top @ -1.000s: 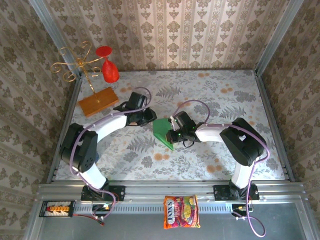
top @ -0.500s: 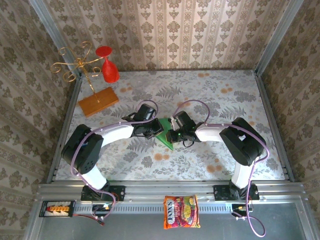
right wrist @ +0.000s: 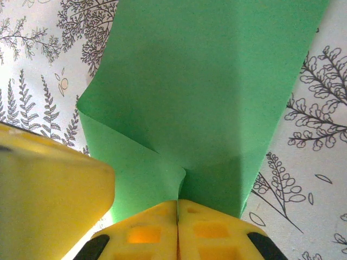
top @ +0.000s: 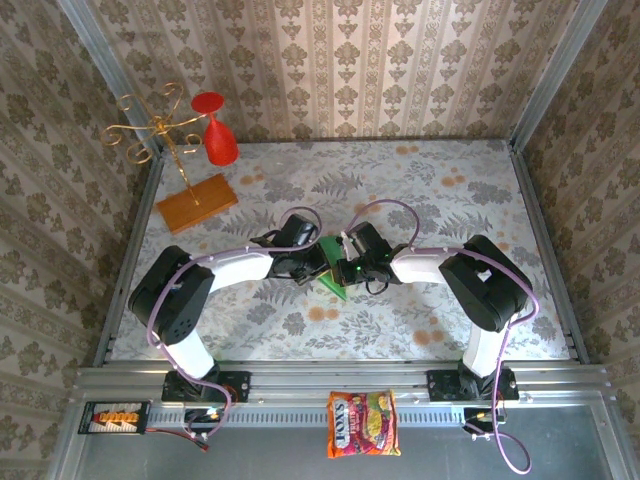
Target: Fold a paper plane with a square sheet of paper (pick it up from the middle)
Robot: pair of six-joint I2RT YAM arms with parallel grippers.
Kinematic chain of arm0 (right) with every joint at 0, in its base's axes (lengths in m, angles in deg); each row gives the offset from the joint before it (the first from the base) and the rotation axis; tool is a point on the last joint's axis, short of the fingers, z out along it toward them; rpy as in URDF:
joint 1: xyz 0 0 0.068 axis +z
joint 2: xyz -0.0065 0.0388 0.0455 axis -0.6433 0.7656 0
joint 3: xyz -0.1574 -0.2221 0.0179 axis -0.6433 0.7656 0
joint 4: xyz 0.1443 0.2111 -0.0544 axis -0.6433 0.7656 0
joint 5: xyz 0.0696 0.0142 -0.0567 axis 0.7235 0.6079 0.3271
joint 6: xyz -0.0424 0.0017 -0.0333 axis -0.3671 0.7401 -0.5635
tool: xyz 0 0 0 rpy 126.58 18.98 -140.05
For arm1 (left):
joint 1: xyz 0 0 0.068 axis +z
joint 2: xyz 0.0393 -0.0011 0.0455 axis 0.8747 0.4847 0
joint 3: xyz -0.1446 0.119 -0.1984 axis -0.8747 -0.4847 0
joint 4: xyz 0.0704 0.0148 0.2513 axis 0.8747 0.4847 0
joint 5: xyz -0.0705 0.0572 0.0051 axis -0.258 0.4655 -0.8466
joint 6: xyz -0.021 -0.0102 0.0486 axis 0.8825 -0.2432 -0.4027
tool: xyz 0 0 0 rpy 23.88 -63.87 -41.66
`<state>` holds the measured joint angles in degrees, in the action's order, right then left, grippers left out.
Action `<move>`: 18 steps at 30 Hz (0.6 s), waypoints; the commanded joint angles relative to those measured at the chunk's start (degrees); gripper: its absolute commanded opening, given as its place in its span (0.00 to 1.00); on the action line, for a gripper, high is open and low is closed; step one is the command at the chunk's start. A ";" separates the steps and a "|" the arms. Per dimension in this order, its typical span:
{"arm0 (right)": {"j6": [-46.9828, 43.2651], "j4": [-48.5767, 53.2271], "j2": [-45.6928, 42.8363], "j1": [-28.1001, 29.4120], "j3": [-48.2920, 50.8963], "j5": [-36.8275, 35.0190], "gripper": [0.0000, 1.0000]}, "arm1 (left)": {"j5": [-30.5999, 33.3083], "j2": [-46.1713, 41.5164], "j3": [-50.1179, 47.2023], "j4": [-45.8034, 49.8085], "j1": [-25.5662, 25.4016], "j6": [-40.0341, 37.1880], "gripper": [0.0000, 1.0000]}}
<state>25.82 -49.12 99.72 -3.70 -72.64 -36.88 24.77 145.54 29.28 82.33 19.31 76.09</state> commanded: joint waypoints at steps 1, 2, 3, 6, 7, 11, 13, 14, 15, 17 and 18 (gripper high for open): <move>0.77 3.97 2.17 -0.48 -0.47 -2.45 0.08 | -0.27 1.19 -0.75 -0.11 -0.31 1.26 0.07; 0.76 3.99 2.12 -0.48 -0.43 -2.51 0.08 | -0.31 1.35 -0.86 -0.19 -0.32 1.27 0.07; 0.81 3.89 2.15 -0.46 -0.37 -2.54 0.08 | -0.31 1.57 -0.84 -0.05 -0.27 1.31 0.07; 0.81 3.84 2.12 -0.48 -0.22 -2.53 0.08 | -0.02 2.04 -0.80 0.13 -0.30 1.33 0.07; 0.81 3.85 2.11 -0.48 -0.21 -2.54 0.08 | 0.21 2.18 -0.75 0.39 -0.37 1.30 0.06; 0.86 3.80 1.96 -0.48 0.17 -2.70 0.08 | 1.00 2.41 -0.65 1.46 -0.66 1.12 0.06; 0.93 3.79 1.98 -0.48 0.16 -2.63 0.08 | 1.28 2.41 -0.81 1.73 -0.65 1.21 0.06; 0.85 3.78 1.95 -0.48 0.20 -2.67 0.08 | 1.27 2.42 -0.91 1.82 -0.65 1.32 0.05; 0.94 3.80 2.02 -0.48 0.17 -2.64 0.08 | 1.39 2.41 -1.08 1.82 -0.72 1.38 0.05; 0.87 3.79 2.09 -0.48 0.18 -2.63 0.08 | 1.57 2.36 -1.32 1.99 -0.71 1.48 0.05; 0.86 3.75 2.09 -0.48 0.14 -2.62 0.08 | 1.78 2.33 -1.38 2.26 -0.74 1.52 0.05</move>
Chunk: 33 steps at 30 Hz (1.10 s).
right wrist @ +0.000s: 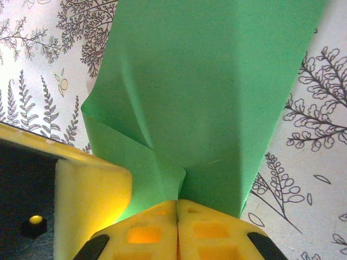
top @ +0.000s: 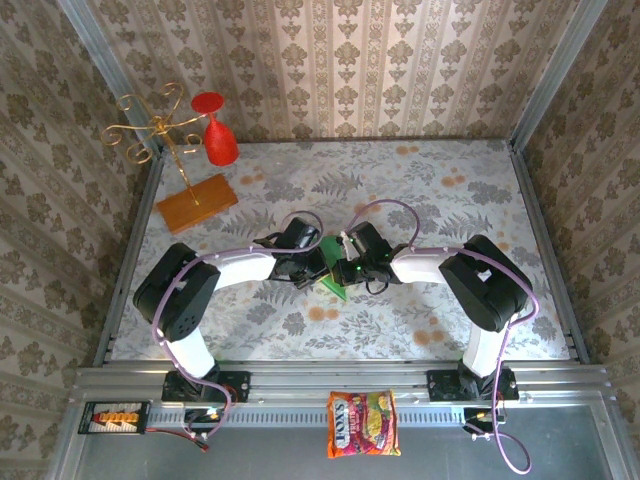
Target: Fold a paper plane with a square sheet of paper (pick it up from the middle)
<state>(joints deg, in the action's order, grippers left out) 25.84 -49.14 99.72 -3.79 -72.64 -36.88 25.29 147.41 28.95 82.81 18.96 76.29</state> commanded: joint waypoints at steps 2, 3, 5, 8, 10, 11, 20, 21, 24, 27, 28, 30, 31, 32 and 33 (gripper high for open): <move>0.83 3.76 2.12 -0.38 0.15 -2.63 0.08 | 1.35 0.51 -1.12 1.97 -0.45 1.38 0.05; 0.88 3.80 2.17 -0.39 0.07 -2.52 0.08 | 1.27 0.54 -1.25 1.96 -0.42 1.41 0.05; 0.87 3.88 2.19 -0.38 0.07 -2.57 0.08 | 1.28 0.73 -1.38 1.94 -0.44 1.45 0.05; 0.86 3.88 2.26 -0.38 0.12 -2.54 0.08 | 0.88 1.07 -1.47 1.69 -0.42 1.46 0.05; 0.85 3.85 2.29 -0.39 0.05 -2.51 0.08 | 0.79 1.23 -1.30 1.97 -0.47 1.17 0.05; 0.91 3.83 2.28 -0.39 0.04 -2.54 0.08 | 0.75 1.31 -1.25 1.96 -0.49 1.03 0.05; 0.94 3.81 2.17 -0.39 0.10 -2.63 0.08 | 0.61 2.20 -1.35 2.24 -0.42 0.99 0.05; 0.95 3.84 2.07 -0.36 0.10 -2.63 0.08 | 0.77 2.20 -1.52 2.30 -0.43 1.21 0.05; 0.94 3.99 1.92 -0.39 -0.01 -2.63 0.10 | 1.12 2.38 -1.74 2.98 -0.46 1.51 0.05; 1.14 4.11 0.60 -0.50 -0.42 -2.32 0.13 | 1.22 2.64 -1.91 3.10 -0.45 1.45 0.05; 1.19 4.18 -0.18 -0.64 -0.64 -2.07 0.16 | 1.19 2.78 -1.91 3.08 -0.44 1.48 0.05; 1.27 4.76 -2.14 -0.98 -1.20 -1.84 0.26 | 1.31 2.99 -1.92 3.10 -0.43 1.46 0.05; 1.32 5.47 -3.44 -1.29 -1.54 -2.00 0.31 | 1.40 3.09 -2.02 3.05 -0.41 1.51 0.05; 1.27 6.32 -4.78 -1.54 -1.85 -2.22 0.37 | 1.49 3.17 -1.98 3.01 -0.49 1.52 0.05; 1.21 6.97 -5.83 -1.81 -1.97 -2.44 0.40 | 1.49 3.25 -2.01 3.01 -0.41 1.49 0.05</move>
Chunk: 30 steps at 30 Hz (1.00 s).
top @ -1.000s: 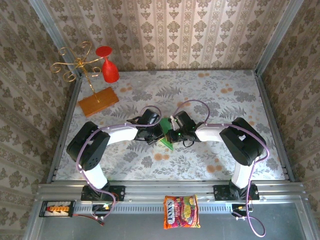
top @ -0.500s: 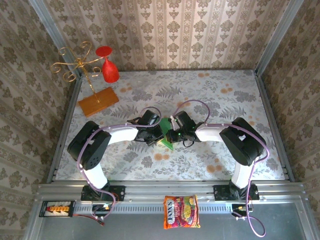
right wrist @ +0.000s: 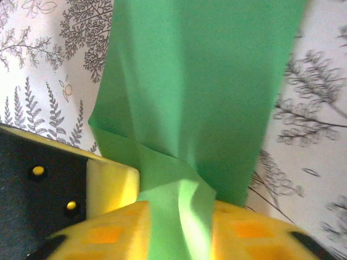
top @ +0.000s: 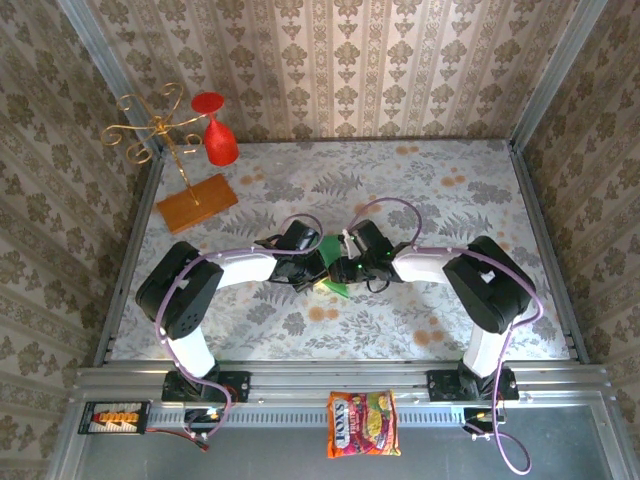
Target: Fold a paper plane with a square sheet of paper (pick it up from the middle)
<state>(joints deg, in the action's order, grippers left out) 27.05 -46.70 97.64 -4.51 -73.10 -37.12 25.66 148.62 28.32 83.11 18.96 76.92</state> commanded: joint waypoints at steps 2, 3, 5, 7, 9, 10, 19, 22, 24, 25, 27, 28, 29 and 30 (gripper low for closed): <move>-0.01 6.34 -6.20 -1.64 -1.44 -2.73 0.45 | 1.20 2.23 -1.38 2.62 -0.49 0.91 0.05; 0.08 7.07 -7.15 -1.85 -1.36 -2.89 0.46 | 1.21 2.23 -1.37 2.62 -0.50 0.91 0.05; 0.59 9.48 -8.59 -2.35 -1.16 -3.15 0.48 | 1.34 2.25 -1.45 2.44 -0.37 0.97 0.05; 0.18 12.63 -8.90 -2.52 -1.67 -1.59 0.48 | 1.42 2.25 -1.46 2.34 -0.38 1.00 0.05; -0.11 14.09 -8.98 -2.57 -1.65 0.51 0.47 | 1.47 2.23 -1.54 2.01 -0.35 0.98 0.05; -0.11 13.96 -9.16 -2.57 -1.21 1.87 0.45 | 1.55 2.23 -1.59 1.94 -0.34 1.12 0.05; -0.79 14.29 -8.12 -2.04 -1.69 10.92 0.21 | 0.78 3.29 -0.34 1.02 -0.10 -0.21 0.05; -1.19 14.61 -6.34 -1.44 -3.00 11.93 0.16 | 0.59 3.60 0.17 1.04 0.00 -0.57 0.05; -1.56 14.81 -5.13 -0.90 -3.79 12.16 0.14 | 0.37 3.84 0.30 1.09 0.09 -0.78 0.05; -1.62 14.96 -4.42 -0.73 -4.28 12.21 0.14 | 0.18 3.88 0.45 1.12 0.05 -0.96 0.05; -1.56 14.90 -3.07 -0.54 -4.98 12.43 0.13 | -0.48 4.23 0.79 1.13 0.09 -1.43 0.05; -1.60 14.86 -2.19 -0.46 -5.29 12.52 0.13 | -0.73 4.38 0.95 1.21 0.08 -1.62 0.05; -1.47 14.92 -1.43 -0.42 -5.57 12.63 0.12 | -1.10 4.59 1.15 1.29 0.11 -1.82 0.05; -1.47 14.76 -0.81 -0.38 -5.76 12.77 0.12 | -1.30 4.74 1.24 1.29 0.10 -1.91 0.05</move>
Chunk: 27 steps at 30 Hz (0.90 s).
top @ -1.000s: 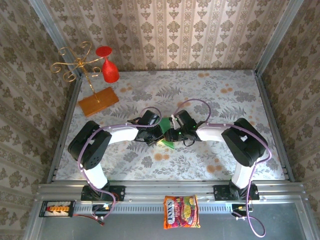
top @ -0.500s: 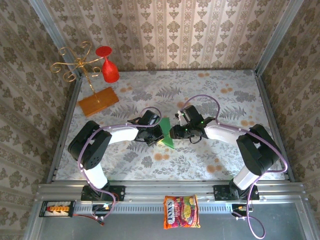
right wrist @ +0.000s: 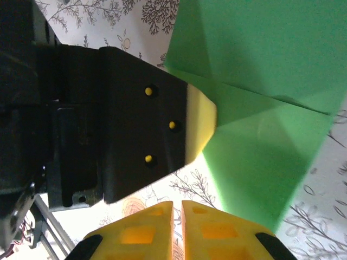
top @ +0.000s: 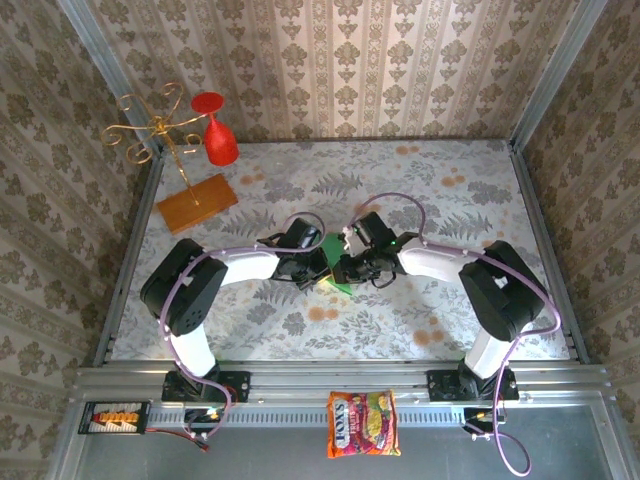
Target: Fold a paper plane with a square sheet of paper (pick it up from the middle)
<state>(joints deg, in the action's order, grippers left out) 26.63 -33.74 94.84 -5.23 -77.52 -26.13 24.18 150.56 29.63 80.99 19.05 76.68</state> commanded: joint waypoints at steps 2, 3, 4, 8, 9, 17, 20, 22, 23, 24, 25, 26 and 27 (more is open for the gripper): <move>-0.98 1.53 3.01 0.35 -1.53 1.59 0.10 | -0.03 2.92 0.16 3.56 0.05 -1.89 0.05; -0.98 1.35 3.27 0.43 -1.49 1.59 0.10 | -0.08 2.97 0.07 3.68 0.03 -1.93 0.05; -0.98 1.26 3.47 0.35 -1.41 1.57 0.10 | -0.01 2.93 0.21 3.77 0.04 -2.01 0.05; -1.35 1.16 3.64 0.35 -1.31 0.43 0.09 | -0.29 2.75 0.07 4.10 0.12 -2.33 0.05; -1.39 1.13 3.80 0.37 -1.33 0.42 0.09 | -0.36 2.75 0.06 4.12 0.12 -2.37 0.05; -1.09 1.07 5.43 0.36 -1.06 0.42 0.09 | -1.38 2.31 -0.60 2.77 0.48 -2.23 0.05; -1.00 1.17 5.50 0.27 -0.60 0.56 0.09 | -2.00 2.09 -1.12 1.63 0.82 -1.82 0.05; -0.97 1.20 5.59 0.27 -0.28 0.68 0.09 | -2.32 1.96 -1.23 1.21 0.92 -1.75 0.05; -0.89 1.17 5.66 0.26 -0.20 0.69 0.09 | -2.43 1.96 -1.19 1.01 0.95 -1.74 0.05; -0.89 1.20 5.74 0.30 -0.19 0.77 0.09 | -2.62 2.00 -1.23 0.72 1.00 -1.84 0.05; -0.88 1.26 5.87 0.33 -0.23 0.77 0.09 | -2.84 2.05 -1.28 0.53 1.06 -1.85 0.05; -0.89 1.42 6.05 0.28 -0.20 0.77 0.09 | -2.93 2.09 -1.35 0.31 1.04 -1.83 0.05; -0.75 1.43 6.20 0.27 -0.18 0.82 0.09 | -3.09 2.18 -1.28 0.14 1.03 -1.93 0.06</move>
<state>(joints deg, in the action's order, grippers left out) 26.63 -33.74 99.70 -5.10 -77.89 -25.93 21.55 151.11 29.65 79.77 19.86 75.81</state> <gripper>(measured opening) 0.092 0.056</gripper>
